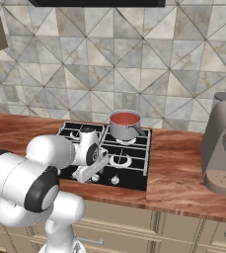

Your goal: Wait until the marinara sauce is simmered to a deep red color and then turn off the stove.

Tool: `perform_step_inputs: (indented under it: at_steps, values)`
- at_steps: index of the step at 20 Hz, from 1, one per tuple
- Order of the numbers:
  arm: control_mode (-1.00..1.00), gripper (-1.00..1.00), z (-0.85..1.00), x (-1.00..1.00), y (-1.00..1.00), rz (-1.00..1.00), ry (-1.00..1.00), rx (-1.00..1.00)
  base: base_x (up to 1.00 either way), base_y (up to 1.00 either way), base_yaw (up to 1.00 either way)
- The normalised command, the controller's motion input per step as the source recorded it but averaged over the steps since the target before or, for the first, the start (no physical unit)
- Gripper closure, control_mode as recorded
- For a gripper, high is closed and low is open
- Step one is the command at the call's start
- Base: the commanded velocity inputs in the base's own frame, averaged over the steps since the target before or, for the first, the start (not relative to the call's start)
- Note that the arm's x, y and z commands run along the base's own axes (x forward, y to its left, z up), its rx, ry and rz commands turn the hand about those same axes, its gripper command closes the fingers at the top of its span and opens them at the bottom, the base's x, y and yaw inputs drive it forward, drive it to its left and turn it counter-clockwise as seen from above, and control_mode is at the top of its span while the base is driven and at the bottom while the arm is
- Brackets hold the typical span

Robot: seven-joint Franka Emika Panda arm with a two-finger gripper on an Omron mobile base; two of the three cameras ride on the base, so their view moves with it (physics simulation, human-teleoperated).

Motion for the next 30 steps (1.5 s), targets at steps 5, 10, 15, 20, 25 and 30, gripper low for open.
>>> perform_step_inputs:
  at_steps: [5,10,15,20,25,30]
  values:
    - [-1.0,-1.0,0.0,0.0,0.0,0.0,0.0,0.0,0.0,0.0,0.0]
    - [-1.0,-1.0,0.0,0.0,0.0,0.0,0.0,0.0,0.0,0.0,0.0]
    - [-1.0,-1.0,0.0,0.0,0.0,0.0,0.0,0.0,0.0,0.0,0.0]
    - [-1.0,-1.0,0.0,0.0,0.0,0.0,0.0,0.0,0.0,0.0,0.0]
    - [-1.0,-1.0,0.0,0.0,0.0,0.0,0.0,0.0,0.0,0.0,0.0]
    - [-1.0,-1.0,0.0,0.0,0.0,0.0,0.0,0.0,0.0,0.0,0.0]
